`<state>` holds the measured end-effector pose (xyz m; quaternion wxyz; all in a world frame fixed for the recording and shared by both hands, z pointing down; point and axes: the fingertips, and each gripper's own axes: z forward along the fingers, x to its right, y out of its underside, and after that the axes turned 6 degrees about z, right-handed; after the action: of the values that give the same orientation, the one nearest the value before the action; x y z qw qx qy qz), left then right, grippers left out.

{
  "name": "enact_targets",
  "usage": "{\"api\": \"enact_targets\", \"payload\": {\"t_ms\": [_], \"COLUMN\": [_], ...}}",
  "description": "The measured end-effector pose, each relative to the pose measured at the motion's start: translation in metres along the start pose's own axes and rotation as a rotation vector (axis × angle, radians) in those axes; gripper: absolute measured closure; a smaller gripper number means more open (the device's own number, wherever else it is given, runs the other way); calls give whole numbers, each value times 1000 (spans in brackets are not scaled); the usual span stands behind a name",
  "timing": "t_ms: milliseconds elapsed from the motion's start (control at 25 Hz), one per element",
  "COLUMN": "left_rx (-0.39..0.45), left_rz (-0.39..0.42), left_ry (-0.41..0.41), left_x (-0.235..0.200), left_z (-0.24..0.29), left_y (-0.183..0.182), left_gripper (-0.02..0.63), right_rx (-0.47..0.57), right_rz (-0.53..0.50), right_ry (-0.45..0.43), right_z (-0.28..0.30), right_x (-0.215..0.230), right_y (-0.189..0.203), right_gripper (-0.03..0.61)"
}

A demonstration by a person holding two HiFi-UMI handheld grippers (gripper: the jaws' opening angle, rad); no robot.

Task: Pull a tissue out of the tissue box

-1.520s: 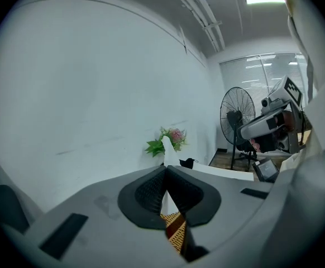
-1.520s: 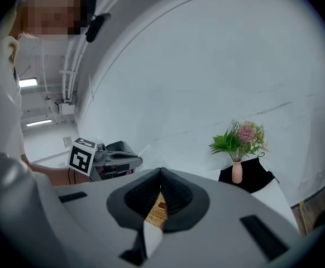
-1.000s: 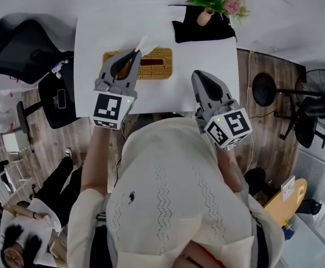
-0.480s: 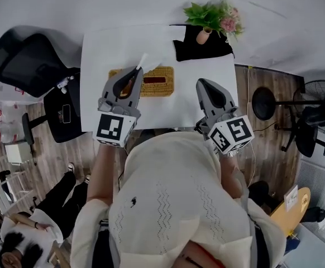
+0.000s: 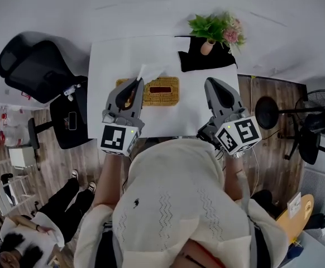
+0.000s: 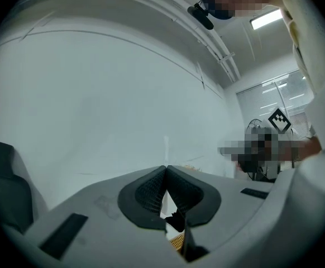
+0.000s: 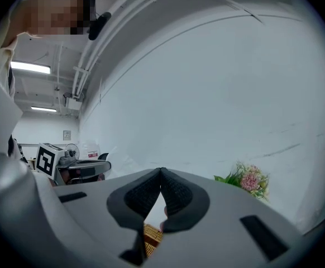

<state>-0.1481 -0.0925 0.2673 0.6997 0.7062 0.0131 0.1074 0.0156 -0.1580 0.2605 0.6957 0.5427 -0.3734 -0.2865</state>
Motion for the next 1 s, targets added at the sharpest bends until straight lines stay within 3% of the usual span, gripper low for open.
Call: {"api": "enact_targets", "payload": {"t_ms": [400,1000], "left_rx": [62,101], "left_rz": [-32,-36], "left_ry": [-41,-35], "left_x": [-19,-24], "left_z": [-9,-10], "left_y": [-19,-28], "left_gripper": [601,601], "right_rx": [28,38], "right_rz": [-50,-64], "right_ry": [-42,-43], "right_z": [11,14], "right_x": [-17,-21], "right_y": [-21,-27], "right_gripper": [577,577]}}
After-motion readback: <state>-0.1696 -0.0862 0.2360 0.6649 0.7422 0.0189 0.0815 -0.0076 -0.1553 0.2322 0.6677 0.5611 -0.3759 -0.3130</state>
